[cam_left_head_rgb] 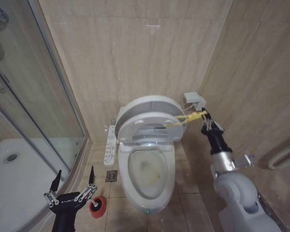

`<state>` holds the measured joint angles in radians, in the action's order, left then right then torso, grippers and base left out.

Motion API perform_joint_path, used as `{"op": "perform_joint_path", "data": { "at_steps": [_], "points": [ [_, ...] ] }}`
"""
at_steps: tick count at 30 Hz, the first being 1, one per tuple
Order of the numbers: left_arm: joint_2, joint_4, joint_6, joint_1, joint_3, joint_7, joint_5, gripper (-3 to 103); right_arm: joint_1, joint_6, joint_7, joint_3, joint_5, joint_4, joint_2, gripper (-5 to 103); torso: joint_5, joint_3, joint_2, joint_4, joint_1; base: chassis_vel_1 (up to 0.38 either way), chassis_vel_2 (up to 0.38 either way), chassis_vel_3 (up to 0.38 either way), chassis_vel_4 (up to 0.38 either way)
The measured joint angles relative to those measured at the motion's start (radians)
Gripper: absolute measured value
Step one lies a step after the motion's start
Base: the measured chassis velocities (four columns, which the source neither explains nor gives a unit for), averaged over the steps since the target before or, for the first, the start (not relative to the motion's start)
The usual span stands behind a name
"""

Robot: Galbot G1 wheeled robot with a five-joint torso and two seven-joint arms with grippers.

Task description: Open the toilet lid, clean the toilet bowl with a toilet brush, close the toilet lid, and flush.

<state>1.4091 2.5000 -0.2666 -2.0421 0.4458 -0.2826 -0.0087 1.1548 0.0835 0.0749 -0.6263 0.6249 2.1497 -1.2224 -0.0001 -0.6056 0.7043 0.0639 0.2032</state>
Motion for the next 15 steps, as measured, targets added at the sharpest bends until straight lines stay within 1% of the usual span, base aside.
{"op": "perform_joint_path", "data": {
  "at_steps": [9,11,15],
  "points": [
    [0.0,0.0,0.0,0.0,0.0,0.0,0.0,100,-0.12,-0.008,0.026,0.035,0.001,-0.084,-0.016,0,0.0,0.0,0.0,-0.0001,0.0,0.0,0.0,0.0,0.0],
    [0.0,0.0,0.0,0.0,0.0,0.0,0.0,100,-0.159,-0.008,0.046,0.056,0.002,-0.111,-0.02,0,0.0001,0.0,0.0,0.0,0.0,0.0,0.0,0.0,0.0],
    [0.0,0.0,0.0,0.0,0.0,0.0,0.0,100,-0.211,-0.011,0.059,0.081,0.002,-0.143,-0.023,0,0.0,0.0,0.0,0.0003,0.0,0.0,0.0,0.0,0.0]
  ]
}}
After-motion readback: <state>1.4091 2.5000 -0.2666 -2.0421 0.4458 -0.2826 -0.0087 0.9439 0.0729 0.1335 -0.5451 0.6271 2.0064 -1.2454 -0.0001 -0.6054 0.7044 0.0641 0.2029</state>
